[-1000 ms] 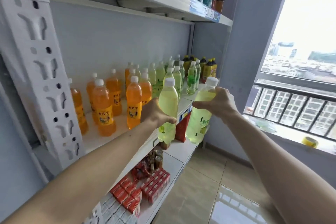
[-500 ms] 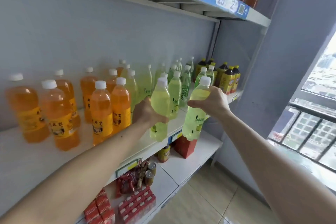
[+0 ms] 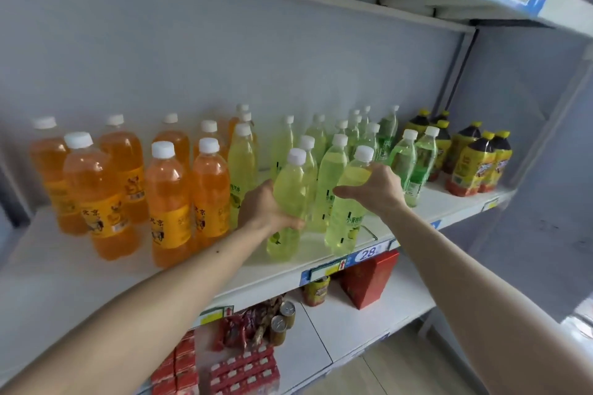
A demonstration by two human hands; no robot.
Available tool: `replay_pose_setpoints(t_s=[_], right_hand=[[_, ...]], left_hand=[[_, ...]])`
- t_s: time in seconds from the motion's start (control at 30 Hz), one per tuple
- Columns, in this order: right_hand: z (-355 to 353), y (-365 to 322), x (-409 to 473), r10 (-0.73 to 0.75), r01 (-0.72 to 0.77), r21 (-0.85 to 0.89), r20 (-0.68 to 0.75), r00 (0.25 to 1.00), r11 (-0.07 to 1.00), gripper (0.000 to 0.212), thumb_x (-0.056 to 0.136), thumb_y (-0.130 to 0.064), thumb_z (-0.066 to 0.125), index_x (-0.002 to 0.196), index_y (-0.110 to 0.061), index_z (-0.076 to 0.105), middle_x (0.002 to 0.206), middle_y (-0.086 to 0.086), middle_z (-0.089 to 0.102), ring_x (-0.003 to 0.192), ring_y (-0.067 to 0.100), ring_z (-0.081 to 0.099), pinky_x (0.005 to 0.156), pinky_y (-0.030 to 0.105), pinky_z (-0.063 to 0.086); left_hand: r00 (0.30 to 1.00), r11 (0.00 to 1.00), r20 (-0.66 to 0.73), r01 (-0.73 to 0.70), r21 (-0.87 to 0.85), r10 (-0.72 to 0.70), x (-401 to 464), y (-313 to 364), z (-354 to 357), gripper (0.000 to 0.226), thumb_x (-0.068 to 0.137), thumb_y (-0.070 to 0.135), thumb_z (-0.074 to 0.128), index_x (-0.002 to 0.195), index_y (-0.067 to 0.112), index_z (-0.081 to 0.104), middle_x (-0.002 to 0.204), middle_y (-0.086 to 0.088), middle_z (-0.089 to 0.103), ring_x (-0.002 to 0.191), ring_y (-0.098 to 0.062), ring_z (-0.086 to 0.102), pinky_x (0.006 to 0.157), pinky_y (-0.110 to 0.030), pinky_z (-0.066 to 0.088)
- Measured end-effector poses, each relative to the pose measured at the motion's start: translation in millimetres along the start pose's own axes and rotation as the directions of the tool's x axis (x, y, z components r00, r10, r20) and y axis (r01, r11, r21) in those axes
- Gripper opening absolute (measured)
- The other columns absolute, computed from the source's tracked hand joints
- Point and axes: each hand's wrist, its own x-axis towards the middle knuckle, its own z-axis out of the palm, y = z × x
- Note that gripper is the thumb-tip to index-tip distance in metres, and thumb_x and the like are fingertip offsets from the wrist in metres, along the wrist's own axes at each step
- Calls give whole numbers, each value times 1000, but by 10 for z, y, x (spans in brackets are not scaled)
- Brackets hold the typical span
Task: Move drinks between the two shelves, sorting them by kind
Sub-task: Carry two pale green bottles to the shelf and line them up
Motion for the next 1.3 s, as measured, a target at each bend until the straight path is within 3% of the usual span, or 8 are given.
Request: replay_pose_setpoints(t_s=[0.2, 0.33, 0.5, 0.6, 0.73, 0.83, 1.03, 1.3], right_hand=[[20, 97, 206, -73, 75, -9, 107, 992, 997, 79, 50, -52, 90, 108, -8, 59, 97, 7, 67, 90, 25, 65, 79, 42, 58], [40, 118, 286, -110, 112, -6, 152, 982, 994, 78, 54, -52, 89, 110, -7, 57, 98, 7, 66, 88, 25, 63, 79, 42, 57], [60, 150, 320, -123, 127, -9, 183, 975, 992, 77, 55, -58, 86, 109, -9, 57, 99, 6, 65, 87, 24, 63, 76, 41, 58], [53, 182, 260, -129, 132, -7, 170, 977, 991, 81, 60, -57, 84, 115, -9, 51, 101, 3, 61, 94, 25, 60, 81, 42, 55], [152, 321, 131, -130, 126, 36, 148, 980, 991, 83, 60, -46, 88, 123, -9, 46, 114, 9, 62, 106, 29, 58, 83, 41, 53], [323, 541, 1, -86, 87, 4, 202, 976, 996, 76, 62, -39, 89, 117, -7, 46, 111, 12, 63, 98, 28, 58, 75, 36, 50], [485, 687, -71, -80, 85, -16, 204, 976, 996, 69, 66, -38, 87, 114, -7, 48, 93, 5, 58, 82, 23, 55, 69, 34, 50], [573, 748, 70, -67, 67, 10, 213, 975, 998, 69, 69, -38, 85, 117, -5, 49, 106, 13, 63, 87, 26, 55, 71, 35, 49]], left_hand=[[988, 991, -86, 131, 13, -129, -12, 104, 139, 83, 42, 35, 96, 115, 18, 60, 100, 4, 70, 85, -16, 66, 59, -18, 48], [980, 989, -129, 150, -11, -151, -39, 90, 224, 87, 47, 31, 96, 122, 17, 56, 102, 5, 66, 89, -16, 62, 70, -21, 49], [975, 989, -169, 148, 20, -143, -90, -5, 292, 113, 41, 44, 94, 138, 16, 42, 121, -1, 65, 102, -20, 64, 82, -30, 55], [979, 987, -145, 151, 54, -142, -135, -79, 368, 103, 43, 39, 95, 130, 16, 44, 116, 3, 65, 102, -21, 63, 86, -34, 54], [982, 981, -110, 162, 102, -151, -182, -247, 482, 91, 52, 35, 93, 127, 14, 47, 118, 0, 64, 109, -22, 62, 87, -27, 49], [985, 979, -101, 152, 133, -139, -197, -358, 538, 90, 54, 40, 92, 129, 16, 47, 121, -1, 66, 103, -22, 64, 88, -30, 53], [986, 972, -128, 135, 195, -111, -187, -434, 588, 79, 55, 49, 89, 115, 16, 49, 102, 0, 68, 87, -23, 65, 74, -36, 57], [971, 953, -196, 186, 239, -140, -151, -332, 723, 70, 58, 49, 88, 105, 16, 48, 94, -2, 67, 82, -24, 64, 64, -31, 51]])
